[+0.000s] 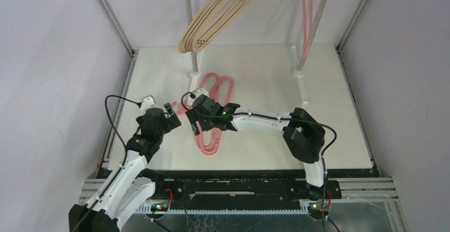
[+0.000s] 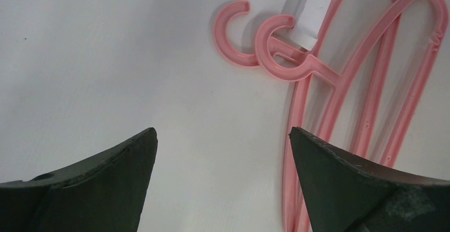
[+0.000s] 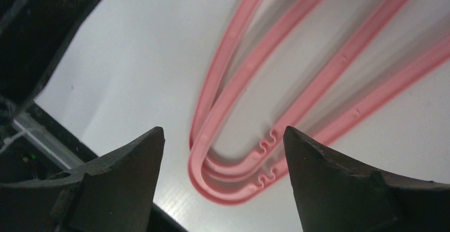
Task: Organize the hangers
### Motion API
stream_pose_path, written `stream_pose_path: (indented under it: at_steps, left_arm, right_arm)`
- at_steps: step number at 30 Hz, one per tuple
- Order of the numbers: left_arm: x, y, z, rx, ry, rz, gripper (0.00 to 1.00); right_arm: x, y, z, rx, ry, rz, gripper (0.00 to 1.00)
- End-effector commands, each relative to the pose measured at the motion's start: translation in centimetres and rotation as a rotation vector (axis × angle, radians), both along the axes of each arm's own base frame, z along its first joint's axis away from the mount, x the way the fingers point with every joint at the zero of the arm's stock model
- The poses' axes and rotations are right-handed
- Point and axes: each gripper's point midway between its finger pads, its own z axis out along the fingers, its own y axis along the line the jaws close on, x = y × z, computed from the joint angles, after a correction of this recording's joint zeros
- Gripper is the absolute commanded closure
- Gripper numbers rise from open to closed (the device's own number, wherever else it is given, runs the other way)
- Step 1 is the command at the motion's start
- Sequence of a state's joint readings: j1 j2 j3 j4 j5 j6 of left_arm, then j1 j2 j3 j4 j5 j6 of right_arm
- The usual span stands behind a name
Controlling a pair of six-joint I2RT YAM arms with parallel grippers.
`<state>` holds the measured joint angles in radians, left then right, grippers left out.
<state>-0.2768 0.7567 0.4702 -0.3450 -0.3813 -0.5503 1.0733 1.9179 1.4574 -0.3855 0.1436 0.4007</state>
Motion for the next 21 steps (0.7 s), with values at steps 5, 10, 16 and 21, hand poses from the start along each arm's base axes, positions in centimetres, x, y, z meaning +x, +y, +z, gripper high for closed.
stream_pose_path:
  at_steps: [5, 10, 16, 21]
  left_arm:
    - [-0.2, 0.3, 0.3, -0.034, -0.055, 0.02, 0.01]
    - [-0.4, 0.5, 0.1, -0.033, -0.064, 0.024, 0.01]
    - [-0.3, 0.1, 0.0, -0.04, -0.064, 0.01, 0.0]
    - [-0.1, 0.1, 0.0, -0.04, -0.067, 0.006, 0.01]
  right_arm:
    - [2.4, 2.3, -1.9, -0.026, -0.009, -0.037, 0.33]
    - [2.7, 2.5, -4.1, -0.057, 0.022, -0.07, 0.34]
    - [3.6, 1.6, -5.9, -0.077, 0.049, -0.143, 0.39]
    - [3.5, 0.6, -7.7, -0.1, 0.089, -0.168, 0.57]
